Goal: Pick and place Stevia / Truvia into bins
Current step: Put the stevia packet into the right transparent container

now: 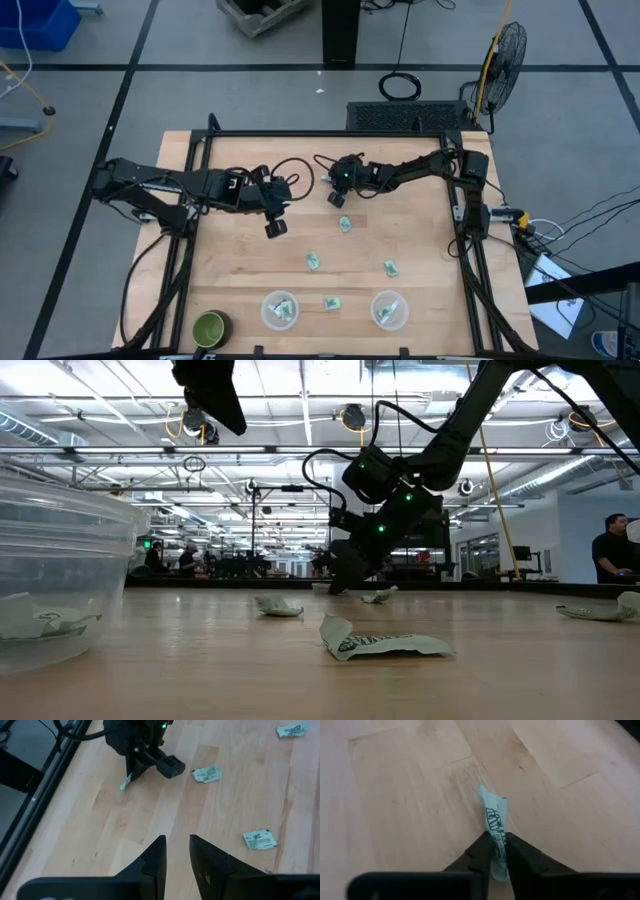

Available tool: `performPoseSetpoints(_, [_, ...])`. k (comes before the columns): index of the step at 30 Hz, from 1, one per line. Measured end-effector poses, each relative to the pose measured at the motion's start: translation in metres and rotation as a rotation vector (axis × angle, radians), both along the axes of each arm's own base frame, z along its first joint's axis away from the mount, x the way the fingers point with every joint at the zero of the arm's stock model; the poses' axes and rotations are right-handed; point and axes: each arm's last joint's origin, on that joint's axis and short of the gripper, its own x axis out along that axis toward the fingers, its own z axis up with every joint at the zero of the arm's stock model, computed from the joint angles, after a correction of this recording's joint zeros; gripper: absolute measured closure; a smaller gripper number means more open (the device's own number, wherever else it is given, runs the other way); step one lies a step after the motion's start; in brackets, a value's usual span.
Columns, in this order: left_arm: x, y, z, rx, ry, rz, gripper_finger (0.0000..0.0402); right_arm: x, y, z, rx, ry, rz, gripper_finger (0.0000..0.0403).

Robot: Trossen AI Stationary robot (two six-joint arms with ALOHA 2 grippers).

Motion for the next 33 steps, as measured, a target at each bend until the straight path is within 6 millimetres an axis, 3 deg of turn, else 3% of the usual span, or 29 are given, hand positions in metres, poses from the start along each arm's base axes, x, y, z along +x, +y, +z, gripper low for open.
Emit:
performPoseSetpoints(3, [0.000, -0.002, -0.002, -0.011, 0.001, 0.010, 0.0311, 0.001, 0.011, 0.004, 0.010, 0.009, 0.033, 0.0394])
performPoseSetpoints(6, [-0.001, -0.004, -0.002, -0.023, -0.005, 0.016, 0.0311, -0.002, 0.029, 0.015, 0.047, 0.043, 0.085, 0.0394])
performPoseSetpoints(13, [-0.001, -0.011, -0.002, -0.049, -0.011, -0.003, 0.0311, -0.026, 0.096, 0.070, 0.092, 0.138, 0.229, 0.0398])
performPoseSetpoints(17, [-0.001, -0.013, -0.002, -0.049, -0.015, -0.009, 0.0311, -0.052, 0.146, 0.103, 0.105, 0.168, 0.318, 0.0398])
performPoseSetpoints(24, [-0.001, -0.013, -0.002, -0.048, -0.016, -0.006, 0.0311, -0.118, 0.218, 0.149, 0.280, 0.143, 0.253, 0.0400])
performPoseSetpoints(29, [-0.001, -0.012, -0.002, -0.015, -0.014, -0.012, 0.0311, -0.149, 0.267, 0.142, 0.359, 0.142, 0.368, 0.0399])
performPoseSetpoints(33, [-0.001, -0.010, -0.001, 0.031, -0.020, 0.015, 0.0311, -0.160, 0.292, 0.128, 0.424, 0.078, 0.451, 0.0399])
